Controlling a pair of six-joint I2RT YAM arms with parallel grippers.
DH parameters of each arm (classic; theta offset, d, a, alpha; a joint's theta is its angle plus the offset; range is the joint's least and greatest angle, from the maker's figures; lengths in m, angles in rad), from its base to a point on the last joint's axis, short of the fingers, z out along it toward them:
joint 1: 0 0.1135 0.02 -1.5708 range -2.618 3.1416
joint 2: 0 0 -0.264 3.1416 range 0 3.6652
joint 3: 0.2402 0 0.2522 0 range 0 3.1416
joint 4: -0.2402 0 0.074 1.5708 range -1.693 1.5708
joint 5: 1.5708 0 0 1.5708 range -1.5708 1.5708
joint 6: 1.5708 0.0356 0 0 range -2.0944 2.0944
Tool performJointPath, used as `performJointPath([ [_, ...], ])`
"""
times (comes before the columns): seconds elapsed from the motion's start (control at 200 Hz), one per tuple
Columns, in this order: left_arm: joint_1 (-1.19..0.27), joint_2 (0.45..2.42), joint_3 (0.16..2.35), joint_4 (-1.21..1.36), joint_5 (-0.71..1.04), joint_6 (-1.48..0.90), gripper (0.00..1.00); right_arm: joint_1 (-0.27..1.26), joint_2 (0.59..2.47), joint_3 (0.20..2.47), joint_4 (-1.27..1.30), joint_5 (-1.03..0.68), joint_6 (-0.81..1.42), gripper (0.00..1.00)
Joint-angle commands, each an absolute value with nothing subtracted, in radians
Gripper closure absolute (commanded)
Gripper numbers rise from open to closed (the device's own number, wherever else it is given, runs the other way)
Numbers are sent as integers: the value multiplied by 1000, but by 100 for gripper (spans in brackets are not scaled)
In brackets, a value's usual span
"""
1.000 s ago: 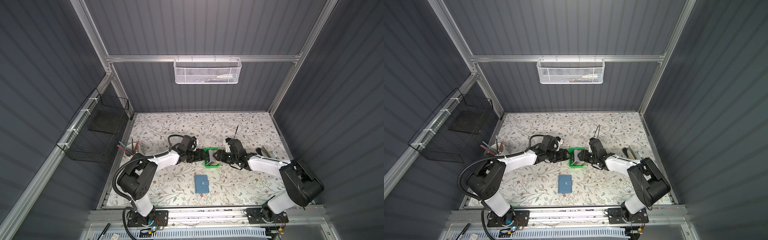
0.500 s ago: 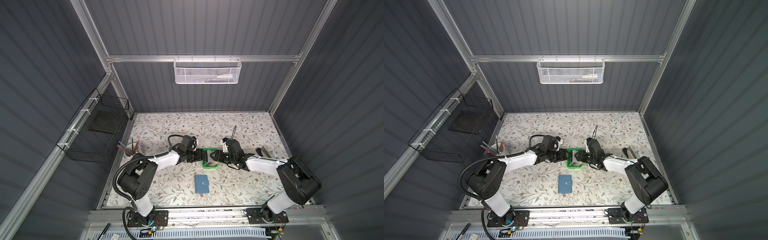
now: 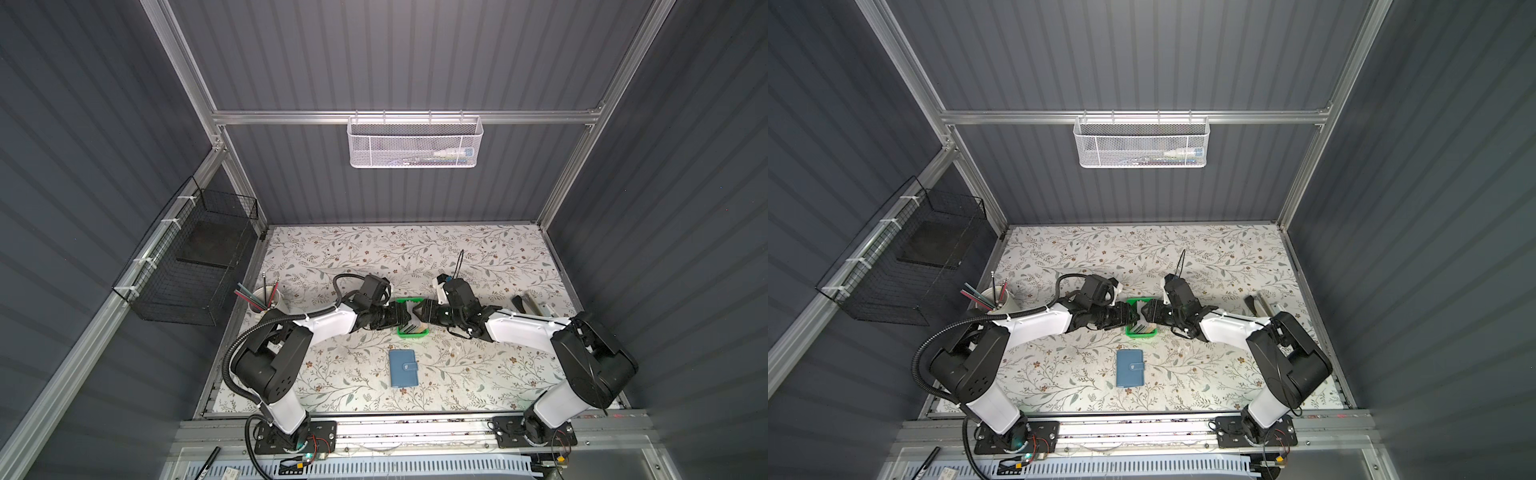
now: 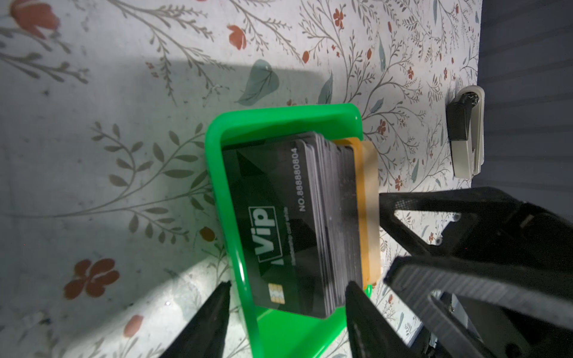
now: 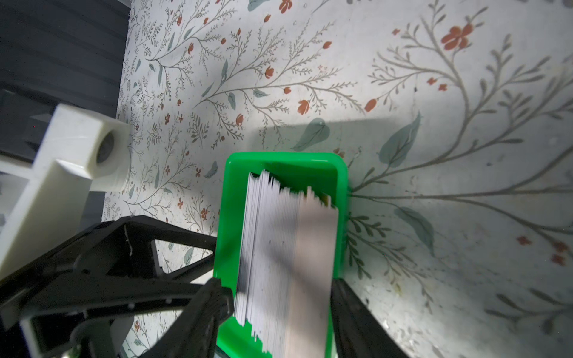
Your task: Put the credit cards into the card holder
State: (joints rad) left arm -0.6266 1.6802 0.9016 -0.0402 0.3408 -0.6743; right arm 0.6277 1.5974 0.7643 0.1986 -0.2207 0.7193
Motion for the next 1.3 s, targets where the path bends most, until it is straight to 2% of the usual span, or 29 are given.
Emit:
performJointPath([
  [0.0, -625, 1642, 880, -64, 337, -685, 40, 634, 1604, 780, 174, -180, 735, 41],
  [0.315, -626, 1565, 849, -100, 337, -681, 35, 657, 1522, 761, 96, -97, 702, 38],
  [0.685, -639, 1403, 709, -153, 278, -686, 34, 797, 1360, 743, -74, 50, 665, 36],
  [0.856, -688, 1315, 649, -195, 253, -712, 33, 864, 1282, 710, -134, 93, 692, 36],
  [1.091, -793, 1207, 553, -243, 171, -829, 33, 918, 1216, 619, -100, 49, 792, 43],
  [1.196, -794, 1182, 491, -170, 210, -869, 35, 947, 1227, 620, -105, 38, 825, 52],
  [1.291, -794, 1185, 466, -97, 263, -888, 35, 981, 1256, 630, -108, 36, 852, 56],
])
